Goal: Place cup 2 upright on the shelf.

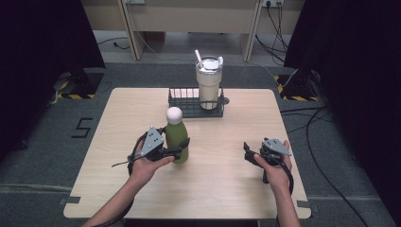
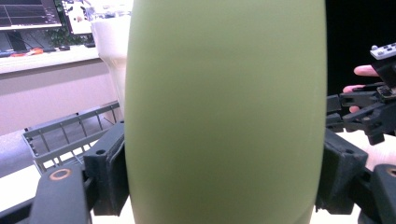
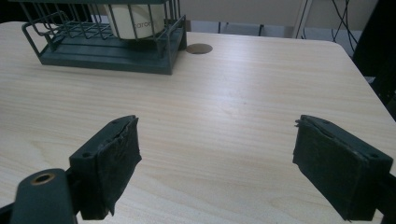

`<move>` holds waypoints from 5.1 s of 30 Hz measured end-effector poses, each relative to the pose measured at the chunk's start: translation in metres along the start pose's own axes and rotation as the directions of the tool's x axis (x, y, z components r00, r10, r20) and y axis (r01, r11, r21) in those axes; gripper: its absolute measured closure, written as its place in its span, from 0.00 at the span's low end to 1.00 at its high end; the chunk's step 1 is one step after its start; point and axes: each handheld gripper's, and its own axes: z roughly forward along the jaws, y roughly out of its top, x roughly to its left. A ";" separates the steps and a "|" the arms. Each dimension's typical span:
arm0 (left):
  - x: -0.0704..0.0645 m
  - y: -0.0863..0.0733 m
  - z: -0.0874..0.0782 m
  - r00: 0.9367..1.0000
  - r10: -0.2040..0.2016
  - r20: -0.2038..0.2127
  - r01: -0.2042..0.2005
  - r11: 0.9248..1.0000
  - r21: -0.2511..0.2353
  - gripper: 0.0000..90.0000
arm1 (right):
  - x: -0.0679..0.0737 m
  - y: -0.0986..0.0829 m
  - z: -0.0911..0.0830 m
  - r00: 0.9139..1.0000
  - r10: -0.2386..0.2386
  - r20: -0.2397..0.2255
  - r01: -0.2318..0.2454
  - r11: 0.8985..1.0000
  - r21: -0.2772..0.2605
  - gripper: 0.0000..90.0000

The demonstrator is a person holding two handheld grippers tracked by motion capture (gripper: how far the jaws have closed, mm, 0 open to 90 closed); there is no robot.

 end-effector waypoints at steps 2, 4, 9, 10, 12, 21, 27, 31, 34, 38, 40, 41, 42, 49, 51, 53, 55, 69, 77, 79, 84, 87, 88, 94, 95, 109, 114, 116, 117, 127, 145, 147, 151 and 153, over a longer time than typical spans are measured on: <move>0.002 0.003 0.001 1.000 0.002 -0.004 -0.002 1.000 -0.004 0.24 | 0.000 0.000 0.000 1.000 0.001 0.002 -0.001 1.000 -0.002 0.16; 0.003 0.006 0.003 1.000 0.003 -0.008 -0.003 1.000 -0.008 0.24 | 0.000 0.000 0.000 1.000 0.001 0.001 -0.001 1.000 -0.001 0.16; 0.008 0.012 0.006 1.000 -0.002 -0.018 0.001 1.000 -0.019 0.24 | 0.001 0.000 0.000 1.000 0.002 -0.004 -0.002 1.000 0.001 0.16; 0.009 0.012 0.006 1.000 -0.001 -0.021 0.001 1.000 -0.020 0.24 | 0.001 0.000 0.000 1.000 0.005 -0.002 -0.005 1.000 0.001 0.16; 0.010 0.014 0.008 1.000 -0.004 -0.026 0.004 1.000 -0.022 0.24 | 0.001 0.000 0.000 1.000 0.003 -0.003 -0.003 1.000 -0.001 0.16; 0.017 0.017 0.012 0.999 -0.014 -0.033 0.013 1.000 -0.025 0.24 | 0.001 0.000 0.000 1.000 0.006 -0.003 -0.006 1.000 0.005 0.16; 0.021 0.023 0.016 0.999 -0.011 -0.042 0.010 0.999 -0.032 0.24 | 0.001 0.000 -0.001 1.000 0.008 -0.007 -0.008 1.000 0.004 0.16; 0.024 0.025 0.018 0.999 -0.006 -0.049 0.005 0.999 -0.033 0.24 | 0.001 0.001 -0.001 1.000 0.009 -0.006 -0.009 1.000 0.001 0.16; 0.026 0.026 0.020 0.998 -0.005 -0.055 0.003 0.999 -0.032 0.24 | 0.001 0.001 -0.002 1.000 0.015 -0.003 -0.015 1.000 0.000 0.16; 0.030 0.029 0.023 0.998 0.001 -0.063 -0.003 0.999 -0.033 0.24 | 0.001 0.001 -0.002 1.000 0.020 -0.002 -0.020 1.000 0.003 0.16; 0.032 0.031 0.024 0.998 -0.004 -0.066 0.001 0.999 -0.035 0.24 | 0.001 0.001 -0.002 1.000 0.020 -0.002 -0.020 1.000 0.004 0.16; 0.033 0.032 0.025 0.998 -0.006 -0.068 0.004 0.999 -0.037 0.24 | 0.001 0.001 -0.002 1.000 0.020 -0.002 -0.020 1.000 0.004 0.16; 0.033 0.033 0.026 0.998 -0.003 -0.069 0.000 0.999 -0.036 0.24 | 0.000 0.000 -0.002 1.000 0.012 -0.002 -0.012 1.000 0.002 0.16; 0.038 0.038 0.031 0.997 0.006 -0.081 -0.010 0.999 -0.044 0.24 | 0.000 0.000 -0.001 1.000 0.012 -0.003 -0.012 1.000 0.003 0.16; 0.040 0.039 0.032 0.996 0.011 -0.085 -0.014 0.999 -0.042 0.24 | 0.001 0.000 -0.001 1.000 0.012 -0.004 -0.012 1.000 0.002 0.16; 0.042 0.040 0.033 0.996 0.023 -0.092 -0.028 0.999 -0.045 0.24 | 0.001 0.000 -0.001 1.000 0.011 -0.004 -0.011 1.000 0.002 0.16; 0.042 0.039 0.035 0.996 0.014 -0.092 -0.018 0.999 -0.040 0.24 | 0.001 0.000 -0.001 1.000 0.011 -0.005 -0.011 1.000 0.003 0.16; 0.052 0.046 0.043 0.993 0.022 -0.112 -0.027 0.999 -0.043 0.24 | 0.000 -0.002 -0.001 1.000 0.016 -0.001 -0.016 1.000 0.014 0.17; 0.055 0.050 0.049 0.993 0.025 -0.112 -0.030 0.999 -0.046 0.24 | 0.001 -0.002 -0.001 1.000 0.017 -0.001 -0.017 1.000 0.015 0.17; 0.056 0.051 0.051 0.993 0.026 -0.118 -0.031 0.999 -0.043 0.24 | 0.001 -0.002 -0.001 1.000 0.019 -0.001 -0.019 1.000 0.016 0.17; 0.058 0.054 0.054 0.993 0.024 -0.119 -0.029 0.998 -0.048 0.24 | 0.001 -0.002 -0.001 1.000 0.017 -0.001 -0.017 1.000 0.014 0.17; 0.059 0.056 0.056 0.992 0.024 -0.127 -0.031 0.998 -0.050 0.24 | 0.001 -0.002 -0.001 1.000 0.018 -0.002 -0.018 1.000 0.013 0.17; 0.060 0.057 0.057 0.992 0.025 -0.127 -0.032 0.998 -0.050 0.24 | 0.001 -0.002 -0.001 1.000 0.019 -0.002 -0.019 1.000 0.013 0.17; 0.064 0.059 0.060 0.991 0.021 -0.132 -0.028 0.998 -0.054 0.24 | 0.000 -0.002 -0.002 1.000 0.021 0.001 -0.021 1.000 0.013 0.17; 0.065 0.059 0.060 0.991 0.020 -0.132 -0.027 0.998 -0.053 0.24 | 0.000 -0.002 -0.002 1.000 0.021 0.001 -0.021 1.000 0.013 0.17; 0.074 0.064 0.067 0.987 0.012 -0.158 -0.021 0.998 -0.055 0.24 | -0.002 -0.001 -0.002 1.000 0.016 0.003 -0.017 1.000 0.008 0.17; 0.077 0.066 0.070 0.986 0.007 -0.165 -0.017 0.998 -0.058 0.24 | -0.002 -0.001 -0.002 1.000 0.023 0.001 -0.023 1.000 0.011 0.17; 0.078 0.066 0.071 0.986 0.010 -0.167 -0.019 0.998 -0.057 0.24 | -0.002 -0.001 -0.002 1.000 0.023 0.001 -0.023 1.000 0.011 0.17; 0.079 0.066 0.071 0.986 0.007 -0.169 -0.017 0.998 -0.059 0.24 | -0.002 -0.001 -0.002 1.000 0.023 0.002 -0.023 1.000 0.012 0.17; 0.086 0.071 0.076 0.983 0.000 -0.183 -0.012 0.998 -0.062 0.24 | -0.003 -0.002 -0.001 0.999 0.032 0.003 -0.032 0.999 0.015 0.17; 0.094 0.078 0.090 0.980 -0.008 -0.201 -0.005 0.998 -0.065 0.24 | -0.005 -0.003 -0.001 0.999 0.039 0.003 -0.039 0.999 0.014 0.17; 0.095 0.079 0.091 0.979 -0.010 -0.203 -0.004 0.998 -0.067 0.24 | -0.005 -0.003 -0.001 0.999 0.039 0.003 -0.039 0.999 0.013 0.17; 0.096 0.080 0.094 0.978 -0.008 -0.207 -0.006 0.998 -0.064 0.24 | -0.005 -0.003 -0.001 0.999 0.040 0.002 -0.040 0.999 0.012 0.17; 0.098 0.080 0.095 0.978 -0.011 -0.210 -0.003 0.998 -0.066 0.24 | -0.006 -0.002 -0.001 0.999 0.042 0.002 -0.042 0.999 0.011 0.17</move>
